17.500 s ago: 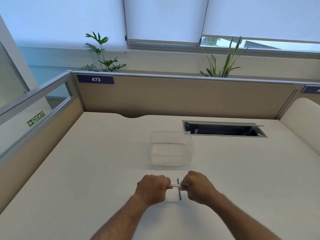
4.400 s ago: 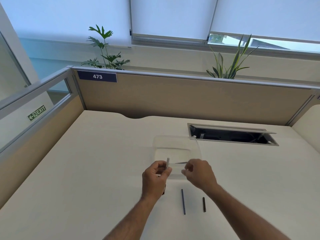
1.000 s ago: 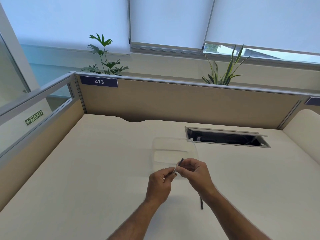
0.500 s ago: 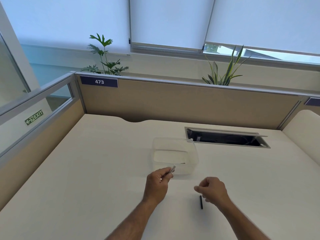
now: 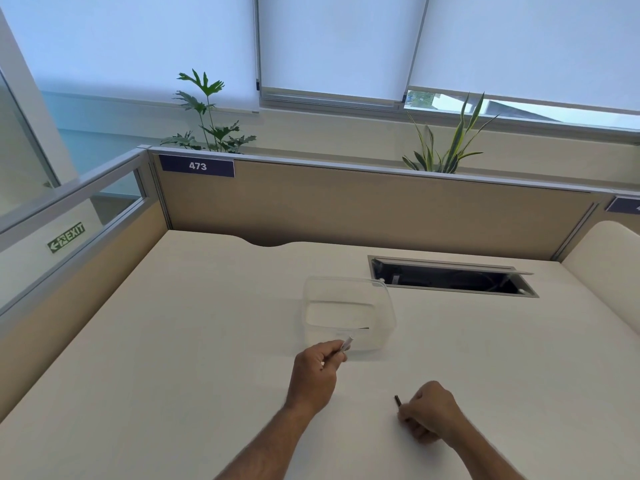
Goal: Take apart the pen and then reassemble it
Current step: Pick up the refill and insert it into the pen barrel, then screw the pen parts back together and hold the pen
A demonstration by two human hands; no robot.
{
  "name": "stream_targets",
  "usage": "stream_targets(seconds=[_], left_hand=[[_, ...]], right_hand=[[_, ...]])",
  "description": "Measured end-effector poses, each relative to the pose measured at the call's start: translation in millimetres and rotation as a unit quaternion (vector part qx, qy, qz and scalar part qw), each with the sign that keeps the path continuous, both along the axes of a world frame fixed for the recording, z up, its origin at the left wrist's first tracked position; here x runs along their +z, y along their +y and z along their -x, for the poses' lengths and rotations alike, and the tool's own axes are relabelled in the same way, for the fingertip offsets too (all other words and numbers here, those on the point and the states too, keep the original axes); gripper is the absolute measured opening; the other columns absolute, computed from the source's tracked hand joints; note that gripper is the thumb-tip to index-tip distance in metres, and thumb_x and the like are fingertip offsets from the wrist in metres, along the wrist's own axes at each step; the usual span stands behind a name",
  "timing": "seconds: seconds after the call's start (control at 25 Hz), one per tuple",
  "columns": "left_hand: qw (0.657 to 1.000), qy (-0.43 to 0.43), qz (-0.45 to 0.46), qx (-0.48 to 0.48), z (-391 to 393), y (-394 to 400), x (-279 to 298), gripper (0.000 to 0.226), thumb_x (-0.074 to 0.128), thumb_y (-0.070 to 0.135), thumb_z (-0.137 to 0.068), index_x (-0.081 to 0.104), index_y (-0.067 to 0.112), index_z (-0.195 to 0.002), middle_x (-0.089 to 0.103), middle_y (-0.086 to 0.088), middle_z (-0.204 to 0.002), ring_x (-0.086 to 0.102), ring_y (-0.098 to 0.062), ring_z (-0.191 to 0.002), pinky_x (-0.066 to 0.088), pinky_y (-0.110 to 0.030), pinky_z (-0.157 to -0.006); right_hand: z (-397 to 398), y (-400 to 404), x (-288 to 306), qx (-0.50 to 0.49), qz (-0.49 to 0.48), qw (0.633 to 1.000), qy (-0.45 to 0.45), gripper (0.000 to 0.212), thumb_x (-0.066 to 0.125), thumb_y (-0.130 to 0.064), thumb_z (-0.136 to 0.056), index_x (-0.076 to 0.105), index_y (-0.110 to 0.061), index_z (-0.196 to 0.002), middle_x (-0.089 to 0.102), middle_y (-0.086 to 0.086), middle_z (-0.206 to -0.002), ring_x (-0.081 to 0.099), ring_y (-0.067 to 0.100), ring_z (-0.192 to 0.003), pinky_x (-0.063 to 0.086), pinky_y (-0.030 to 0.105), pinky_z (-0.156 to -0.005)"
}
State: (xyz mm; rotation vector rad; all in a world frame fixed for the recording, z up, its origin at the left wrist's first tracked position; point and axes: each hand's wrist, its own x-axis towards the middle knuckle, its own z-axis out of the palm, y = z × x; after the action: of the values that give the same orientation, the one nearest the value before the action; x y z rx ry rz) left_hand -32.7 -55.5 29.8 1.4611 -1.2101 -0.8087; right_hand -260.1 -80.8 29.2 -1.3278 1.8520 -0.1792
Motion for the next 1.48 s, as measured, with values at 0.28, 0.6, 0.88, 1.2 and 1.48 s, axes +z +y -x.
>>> stream_targets(seconds=[0.28,0.6,0.88,1.2,1.48], left_hand=[[0.999,-0.029,-0.004,-0.016,0,1,-1,0.029,0.060,0.004,-0.090,0.076,0.027,-0.099,0.074,0.003,-0.086,0.063,-0.004,-0.085,0.050,-0.016,-0.075],[0.998,-0.062,-0.009,-0.030,-3,2,-3,0.027,0.059,0.005,-0.091,0.076,0.024,-0.101,0.071,0.002,-0.085,0.060,-0.002,-0.085,0.048,-0.016,-0.072],[0.997,-0.071,-0.003,-0.032,-3,4,-3,0.024,0.061,0.007,-0.092,0.075,0.021,-0.104,0.072,0.002,-0.085,0.063,-0.004,-0.083,0.052,-0.022,-0.074],[0.996,-0.082,-0.001,-0.038,-4,5,-5,0.026,0.059,0.009,-0.091,0.075,0.027,-0.103,0.071,0.004,-0.084,0.064,-0.009,-0.080,0.055,-0.031,-0.076],[0.990,-0.127,0.006,-0.066,-5,6,-5,0.031,0.052,0.022,-0.086,0.067,0.039,-0.107,0.067,0.005,-0.081,0.061,-0.011,-0.081,0.053,-0.035,-0.074]], right_hand=[[-11,-5,5,-0.039,0.109,0.975,-0.191,0.009,0.072,0.006,-0.072,0.070,0.001,-0.065,0.070,0.019,-0.062,0.065,0.027,-0.052,0.059,0.038,-0.058],[-33,-17,47,-0.044,0.229,0.893,-0.385,0.015,0.070,0.012,-0.081,0.076,-0.002,-0.083,0.072,0.015,-0.072,0.067,0.024,-0.066,0.060,0.033,-0.067],[-46,-14,55,0.063,0.298,0.913,-0.272,0.015,0.076,0.005,-0.078,0.077,-0.008,-0.085,0.075,0.012,-0.070,0.073,0.023,-0.065,0.054,0.015,-0.060],[-44,-14,57,0.110,0.314,0.914,-0.234,0.017,0.075,0.008,-0.077,0.078,-0.008,-0.083,0.074,0.004,-0.070,0.070,0.011,-0.062,0.053,0.015,-0.060],[-41,-19,63,0.190,0.343,0.903,-0.174,0.022,0.080,0.008,-0.072,0.078,-0.012,-0.079,0.073,-0.001,-0.079,0.067,0.009,-0.076,0.057,0.022,-0.067]])
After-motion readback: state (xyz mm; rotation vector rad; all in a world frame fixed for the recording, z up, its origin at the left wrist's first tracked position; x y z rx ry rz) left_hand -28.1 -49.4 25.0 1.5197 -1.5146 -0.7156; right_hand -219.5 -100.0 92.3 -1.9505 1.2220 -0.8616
